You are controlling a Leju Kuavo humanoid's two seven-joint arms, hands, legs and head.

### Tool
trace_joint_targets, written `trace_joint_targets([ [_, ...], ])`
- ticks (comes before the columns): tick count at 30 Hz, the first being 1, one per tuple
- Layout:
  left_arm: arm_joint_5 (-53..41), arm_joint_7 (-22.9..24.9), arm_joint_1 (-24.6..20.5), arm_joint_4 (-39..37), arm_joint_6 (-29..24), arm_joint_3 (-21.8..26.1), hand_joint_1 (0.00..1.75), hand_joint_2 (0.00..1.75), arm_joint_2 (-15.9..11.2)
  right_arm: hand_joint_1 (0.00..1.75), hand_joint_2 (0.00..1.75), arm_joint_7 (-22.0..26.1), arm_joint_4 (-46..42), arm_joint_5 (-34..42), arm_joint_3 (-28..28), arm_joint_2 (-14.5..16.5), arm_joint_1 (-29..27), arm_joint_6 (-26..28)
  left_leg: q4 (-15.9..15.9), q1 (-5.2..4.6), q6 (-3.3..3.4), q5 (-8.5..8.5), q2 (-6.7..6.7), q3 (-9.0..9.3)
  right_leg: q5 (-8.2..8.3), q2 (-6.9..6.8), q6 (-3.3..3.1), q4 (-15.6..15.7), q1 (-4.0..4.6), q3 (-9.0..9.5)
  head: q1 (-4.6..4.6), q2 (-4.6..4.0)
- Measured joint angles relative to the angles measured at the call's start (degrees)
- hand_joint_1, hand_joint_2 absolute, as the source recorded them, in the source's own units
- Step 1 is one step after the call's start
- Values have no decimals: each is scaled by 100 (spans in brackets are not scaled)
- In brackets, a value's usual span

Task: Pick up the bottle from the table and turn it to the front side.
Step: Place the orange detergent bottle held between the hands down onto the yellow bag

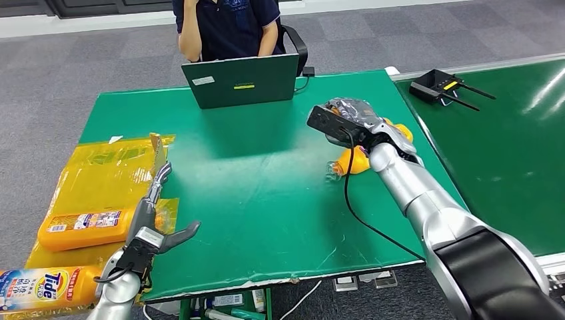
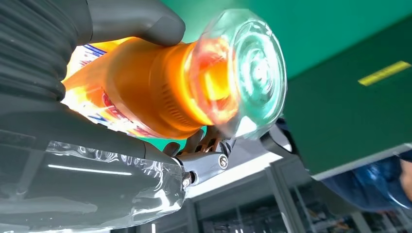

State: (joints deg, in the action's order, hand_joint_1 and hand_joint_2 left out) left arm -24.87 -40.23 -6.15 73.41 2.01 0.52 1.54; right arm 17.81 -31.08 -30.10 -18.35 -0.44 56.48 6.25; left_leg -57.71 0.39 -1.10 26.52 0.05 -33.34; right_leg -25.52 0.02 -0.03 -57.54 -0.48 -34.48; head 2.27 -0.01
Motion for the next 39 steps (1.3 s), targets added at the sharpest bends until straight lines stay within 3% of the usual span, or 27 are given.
trace_joint_targets([
  [8, 114, -1, -62, -134, -16, -46, 0, 175, 6, 175, 175, 112, 0, 147, 28, 158, 106, -44, 0, 0, 0, 0, 1, -3, 0, 0, 0, 0, -1, -1, -2, 1],
  [17, 630, 2, -295, -392, -364, -241, 0, 175, 12, 175, 175, 46, -26, 385, 58, 725, 504, -183, 0, 7, -6, -4, 9, -3, 2, 8, -2, -2, 4, -8, 1, 1],
  [39, 1267, 2, -1550, -1598, -918, -1084, 0, 175, 142, 175, 175, 15, -500, 894, 58, 1463, 703, -325, -1, 4, -6, -5, 7, -4, 3, 9, -2, -3, 4, -8, 0, 0],
])
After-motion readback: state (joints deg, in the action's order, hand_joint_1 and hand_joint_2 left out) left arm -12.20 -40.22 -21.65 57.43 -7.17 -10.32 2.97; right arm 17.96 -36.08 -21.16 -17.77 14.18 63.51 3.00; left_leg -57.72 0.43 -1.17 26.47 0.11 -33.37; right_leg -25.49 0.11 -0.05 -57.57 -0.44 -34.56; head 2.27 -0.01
